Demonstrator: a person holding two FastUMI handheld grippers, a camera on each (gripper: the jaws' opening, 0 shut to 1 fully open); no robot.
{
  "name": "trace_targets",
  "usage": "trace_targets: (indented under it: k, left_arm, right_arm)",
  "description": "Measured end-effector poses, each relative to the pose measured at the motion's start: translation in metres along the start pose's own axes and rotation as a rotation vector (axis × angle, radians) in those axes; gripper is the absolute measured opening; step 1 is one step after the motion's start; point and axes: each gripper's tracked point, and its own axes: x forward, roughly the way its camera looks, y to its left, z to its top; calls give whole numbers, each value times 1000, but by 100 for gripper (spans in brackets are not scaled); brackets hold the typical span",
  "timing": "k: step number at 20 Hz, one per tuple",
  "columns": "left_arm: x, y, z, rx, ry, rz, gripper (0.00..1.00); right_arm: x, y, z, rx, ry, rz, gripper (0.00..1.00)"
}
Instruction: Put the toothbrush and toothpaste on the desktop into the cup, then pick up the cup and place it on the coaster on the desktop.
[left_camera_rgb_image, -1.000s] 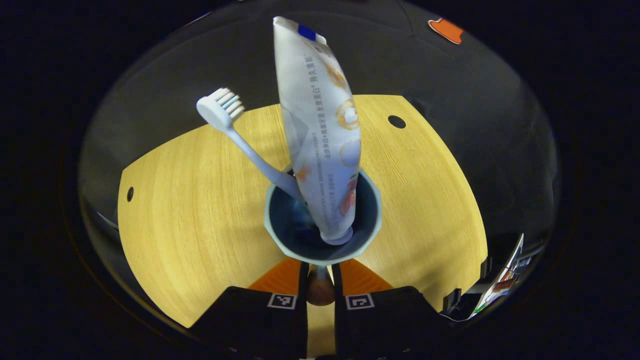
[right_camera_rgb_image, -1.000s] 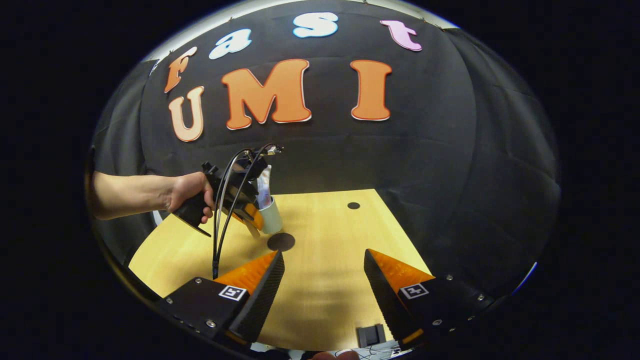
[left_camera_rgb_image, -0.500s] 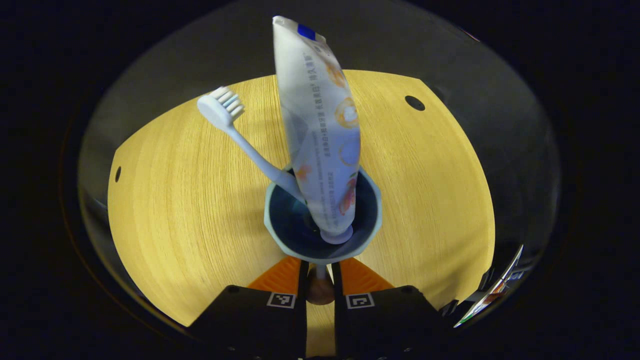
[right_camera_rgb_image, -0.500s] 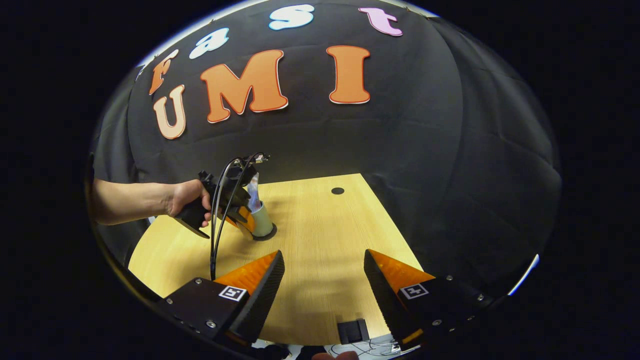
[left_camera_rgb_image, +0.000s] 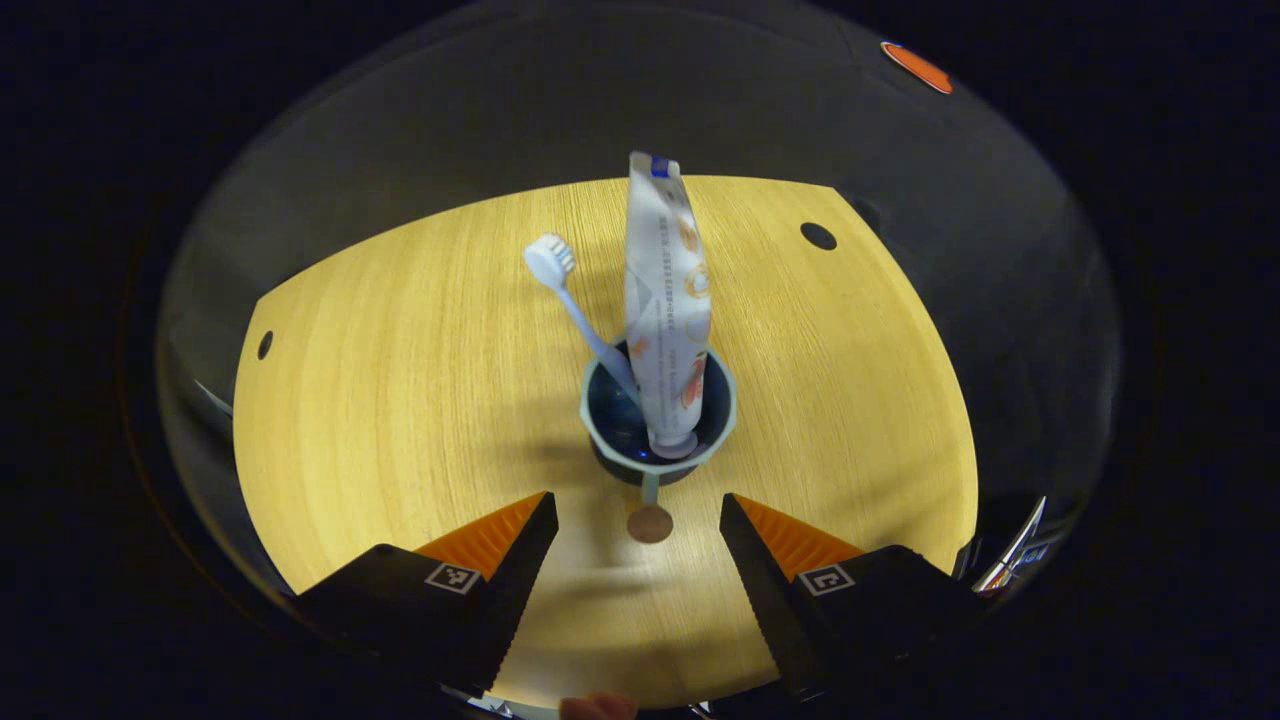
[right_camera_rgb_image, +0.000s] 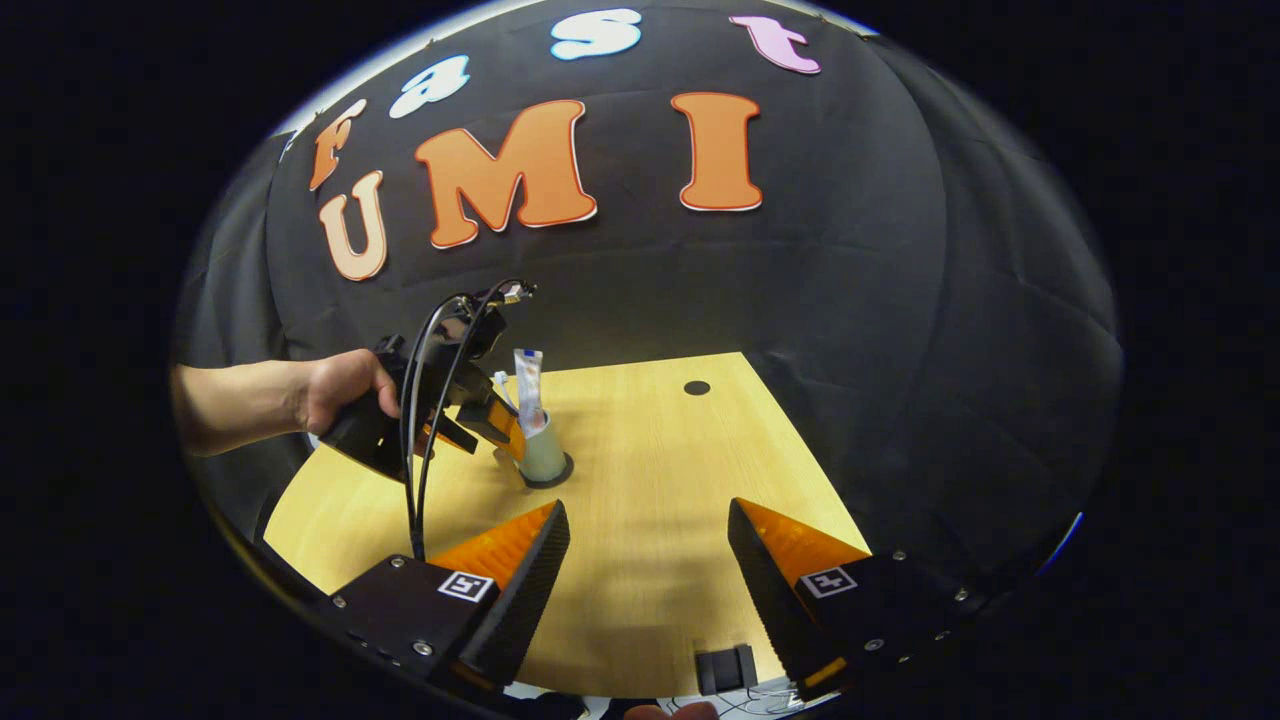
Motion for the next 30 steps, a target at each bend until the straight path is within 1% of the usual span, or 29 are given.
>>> trace_targets:
  k: [2,3,4,5,7,8,11,14,16,17,19,22,26,30]
  left_arm:
    - [-29,5,4,-8,-73,6,99]
    - [-46,11,3,-16,-111,17,98]
    - [-55,15,8,-33,-151,27,98]
    - [-69,19,-6,-47,-190,33,99]
    - [-100,36,-5,-65,-285,67,99]
    - [-115,45,-5,-68,-341,87,99]
    - [-164,78,-6,-59,-505,190,98]
    - [-210,99,1,-51,-697,263,98]
    - [-188,92,-14,-46,-789,282,98]
    - [-199,94,-24,-53,-822,280,98]
    - [-195,94,-30,-70,-858,258,98]
    - [-218,101,-48,-95,-900,257,97]
    - [-218,106,-49,-121,-912,237,97]
    - [-219,103,-48,-121,-920,219,98]
  right_arm:
    - [-2,10,7,-11,-21,7,96]
    - [-1,14,10,-25,-32,-2,95]
    - [0,23,14,-30,-41,8,95]
    - [-1,33,18,-32,-51,20,96]
    - [-2,53,28,-34,-80,45,96]
    - [-2,64,35,-36,-99,55,96]
    - [0,93,53,-34,-142,79,96]
    - [-5,122,74,-47,-201,107,96]
    - [-10,136,86,-57,-240,119,96]
    - [-12,142,89,-61,-256,123,96]
    - [-16,149,91,-74,-275,123,96]
    - [-20,151,89,-84,-279,110,96]
    - [-27,152,87,-88,-284,94,96]
    - [-32,148,85,-84,-285,76,96]
